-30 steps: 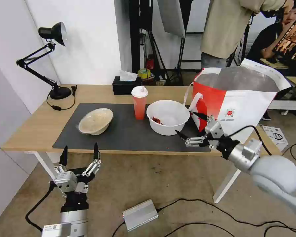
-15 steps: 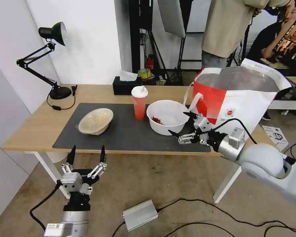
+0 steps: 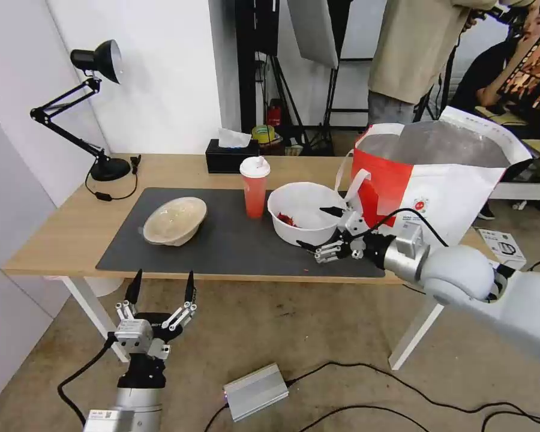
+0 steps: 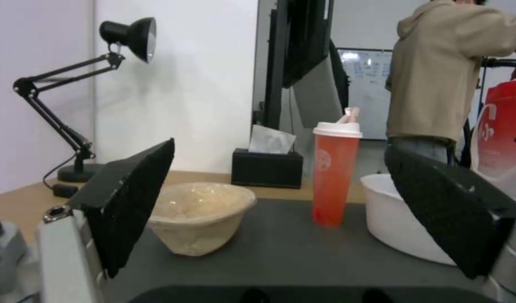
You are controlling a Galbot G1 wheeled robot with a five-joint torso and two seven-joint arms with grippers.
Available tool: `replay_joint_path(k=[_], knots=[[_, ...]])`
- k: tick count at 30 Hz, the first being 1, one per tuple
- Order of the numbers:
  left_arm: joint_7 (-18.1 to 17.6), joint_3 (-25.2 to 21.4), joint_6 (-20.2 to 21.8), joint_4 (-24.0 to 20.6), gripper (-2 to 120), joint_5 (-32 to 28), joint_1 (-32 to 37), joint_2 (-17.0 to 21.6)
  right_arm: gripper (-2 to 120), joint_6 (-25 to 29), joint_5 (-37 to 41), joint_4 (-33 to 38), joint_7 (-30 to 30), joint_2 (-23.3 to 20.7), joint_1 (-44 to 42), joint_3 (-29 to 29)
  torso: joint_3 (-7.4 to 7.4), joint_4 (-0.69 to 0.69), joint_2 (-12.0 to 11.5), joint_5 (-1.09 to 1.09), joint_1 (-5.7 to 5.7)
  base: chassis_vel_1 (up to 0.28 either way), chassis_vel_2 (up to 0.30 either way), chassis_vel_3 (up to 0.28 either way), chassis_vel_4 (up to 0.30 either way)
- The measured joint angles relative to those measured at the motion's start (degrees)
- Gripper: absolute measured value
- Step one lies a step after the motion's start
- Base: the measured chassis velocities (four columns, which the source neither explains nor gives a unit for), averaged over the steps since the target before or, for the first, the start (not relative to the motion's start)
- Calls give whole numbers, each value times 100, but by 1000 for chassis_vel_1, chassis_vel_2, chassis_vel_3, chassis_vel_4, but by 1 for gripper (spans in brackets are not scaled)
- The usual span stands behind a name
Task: Pick up the trash from the table and place it into the takeout bag.
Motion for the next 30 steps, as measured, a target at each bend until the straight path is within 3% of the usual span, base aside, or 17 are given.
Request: replay_joint_path(k=[15,23,30], knots=[[106,41,-2,60,100,-14,-101,-86,100,-25,285,-466,-309,255,1006,-901,0,0,0,0,0,0,0,0,0],[160,70,-33,71,100,1,-92,-156,100,-168,988,-745,-737,319,1904,-1643,0,0,-1,1,0,0,0,0,0],[175,70,-72,56,100,9,-60,-192,100,-416,1128,-985,-1191,406,2462,-2078,-1,0,0,1,0,0,0,0,0]])
